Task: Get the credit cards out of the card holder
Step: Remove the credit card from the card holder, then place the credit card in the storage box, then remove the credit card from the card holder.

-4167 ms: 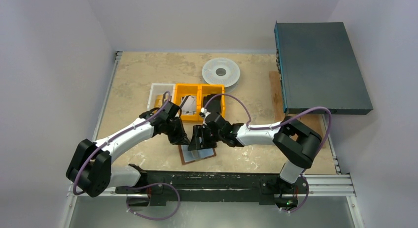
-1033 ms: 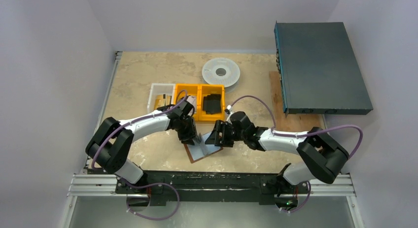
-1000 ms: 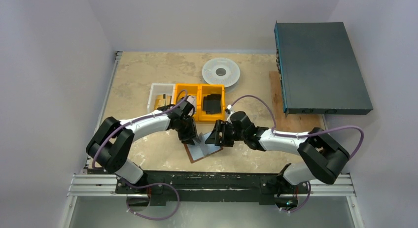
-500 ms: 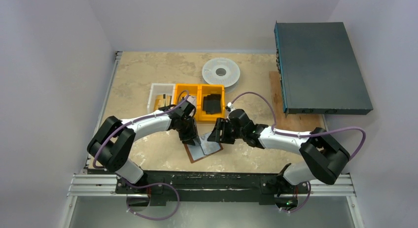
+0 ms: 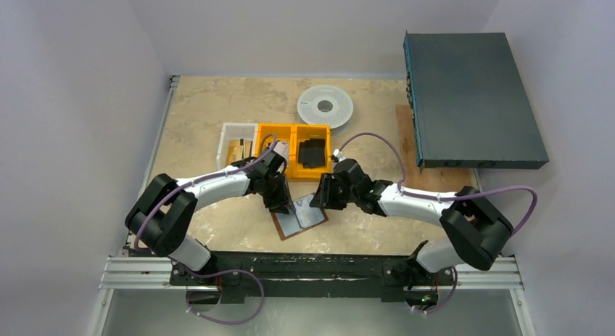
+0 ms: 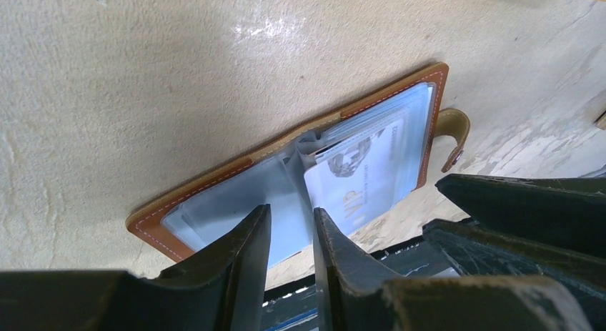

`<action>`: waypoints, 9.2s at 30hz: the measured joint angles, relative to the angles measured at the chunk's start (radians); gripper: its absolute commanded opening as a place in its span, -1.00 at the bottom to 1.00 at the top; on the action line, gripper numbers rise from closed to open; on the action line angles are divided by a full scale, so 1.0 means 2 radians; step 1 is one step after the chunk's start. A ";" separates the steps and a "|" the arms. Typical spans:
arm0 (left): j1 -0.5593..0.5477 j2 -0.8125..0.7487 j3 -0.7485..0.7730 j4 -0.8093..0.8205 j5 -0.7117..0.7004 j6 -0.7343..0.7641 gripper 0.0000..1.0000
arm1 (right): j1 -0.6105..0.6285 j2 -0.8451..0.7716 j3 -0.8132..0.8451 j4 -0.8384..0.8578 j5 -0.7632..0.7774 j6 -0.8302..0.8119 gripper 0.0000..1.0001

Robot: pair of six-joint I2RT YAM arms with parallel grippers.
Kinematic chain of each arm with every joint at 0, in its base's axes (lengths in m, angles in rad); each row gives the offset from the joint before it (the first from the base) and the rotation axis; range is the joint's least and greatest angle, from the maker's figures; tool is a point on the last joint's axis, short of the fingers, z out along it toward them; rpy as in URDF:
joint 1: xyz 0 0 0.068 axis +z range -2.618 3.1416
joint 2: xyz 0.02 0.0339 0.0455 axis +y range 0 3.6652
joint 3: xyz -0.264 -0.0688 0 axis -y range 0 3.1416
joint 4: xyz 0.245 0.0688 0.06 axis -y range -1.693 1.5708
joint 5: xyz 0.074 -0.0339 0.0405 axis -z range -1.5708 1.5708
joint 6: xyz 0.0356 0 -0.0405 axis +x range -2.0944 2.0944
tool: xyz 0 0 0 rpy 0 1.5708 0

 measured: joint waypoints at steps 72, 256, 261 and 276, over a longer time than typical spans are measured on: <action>0.000 -0.061 -0.106 0.127 0.044 -0.037 -1.00 | 0.050 0.063 0.040 -0.046 0.049 0.011 -0.68; 0.171 -0.081 0.226 -0.200 -0.031 0.211 0.31 | 0.066 -0.047 0.093 -0.129 0.124 -0.035 0.94; 0.162 -0.139 0.159 -0.201 -0.031 0.206 0.31 | 0.099 -0.044 0.087 -0.131 0.139 -0.036 0.72; 0.135 -0.244 0.028 -0.214 -0.041 0.185 0.30 | 0.151 0.064 0.114 -0.139 0.141 -0.052 -0.11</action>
